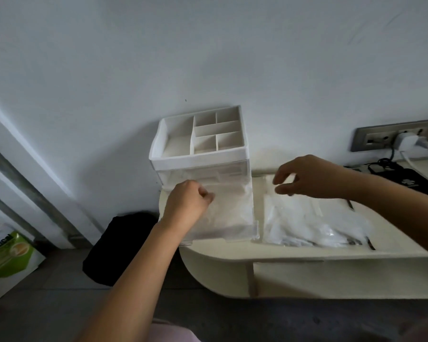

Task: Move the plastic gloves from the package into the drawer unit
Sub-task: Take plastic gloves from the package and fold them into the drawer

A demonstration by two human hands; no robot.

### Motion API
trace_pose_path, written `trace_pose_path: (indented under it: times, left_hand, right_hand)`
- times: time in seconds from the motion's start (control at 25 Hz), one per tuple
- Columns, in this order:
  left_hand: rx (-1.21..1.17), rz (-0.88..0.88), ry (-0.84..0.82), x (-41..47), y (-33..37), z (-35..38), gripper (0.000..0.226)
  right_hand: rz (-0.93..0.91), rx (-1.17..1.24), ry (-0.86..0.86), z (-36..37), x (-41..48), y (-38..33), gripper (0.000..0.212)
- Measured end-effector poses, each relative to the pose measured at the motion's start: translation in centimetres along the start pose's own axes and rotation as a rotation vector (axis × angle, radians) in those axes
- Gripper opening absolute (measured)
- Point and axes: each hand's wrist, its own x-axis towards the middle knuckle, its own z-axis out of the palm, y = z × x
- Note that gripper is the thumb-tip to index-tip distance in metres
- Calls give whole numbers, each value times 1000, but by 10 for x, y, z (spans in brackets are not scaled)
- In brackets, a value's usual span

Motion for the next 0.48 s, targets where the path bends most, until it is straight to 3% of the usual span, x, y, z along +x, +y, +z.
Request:
trace_pose_path:
  times: [0.08, 0.16, 0.32, 0.48]
  left_hand:
    - [-78, 129, 114, -10, 27, 3, 45]
    - [-140, 239, 128, -17, 56, 12, 54]
    - [-207, 341, 6, -15, 101, 56, 44]
    - [-246, 356, -142, -11, 134, 109, 35]
  right_hand:
    - [120, -76, 3, -7, -10, 32, 22]
    - [272, -154, 43, -9, -18, 71, 34]
    - [555, -140, -24, 4, -36, 150, 43]
    - [686, 69, -136, 20, -49, 192, 33]
